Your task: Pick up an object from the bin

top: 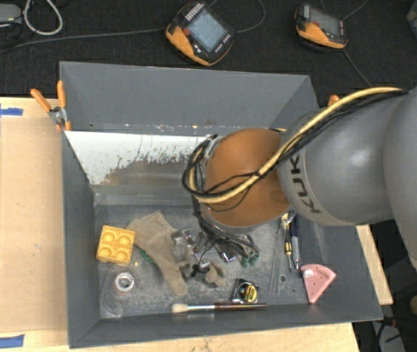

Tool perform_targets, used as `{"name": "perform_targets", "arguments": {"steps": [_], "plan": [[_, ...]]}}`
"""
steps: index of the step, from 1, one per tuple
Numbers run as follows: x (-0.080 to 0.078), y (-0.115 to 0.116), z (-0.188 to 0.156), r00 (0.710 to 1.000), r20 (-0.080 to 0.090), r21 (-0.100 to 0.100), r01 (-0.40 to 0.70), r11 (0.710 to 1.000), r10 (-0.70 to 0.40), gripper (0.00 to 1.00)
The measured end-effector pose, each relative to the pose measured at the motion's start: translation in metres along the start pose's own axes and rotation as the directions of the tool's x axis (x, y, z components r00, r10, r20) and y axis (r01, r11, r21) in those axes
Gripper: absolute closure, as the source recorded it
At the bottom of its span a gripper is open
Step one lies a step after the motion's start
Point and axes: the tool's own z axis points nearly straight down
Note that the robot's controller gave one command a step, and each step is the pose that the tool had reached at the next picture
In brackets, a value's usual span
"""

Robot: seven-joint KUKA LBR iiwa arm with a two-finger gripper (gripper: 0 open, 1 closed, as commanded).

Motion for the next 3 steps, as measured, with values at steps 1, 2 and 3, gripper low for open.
{"name": "perform_targets", "arguments": {"steps": [1, 2, 3], "plan": [[-0.014, 0.035, 0.003, 0.956, 0.0, -0.004, 0.295, 0.956, -0.295, 1.0], [-0.008, 0.007, -0.035, 1.0, 0.0, -0.001, 0.005, 1.0, -0.005, 1.0], [0.009, 0.037, -0.055, 0.952, -0.002, -0.006, 0.307, 0.952, -0.307, 1.0]]}}
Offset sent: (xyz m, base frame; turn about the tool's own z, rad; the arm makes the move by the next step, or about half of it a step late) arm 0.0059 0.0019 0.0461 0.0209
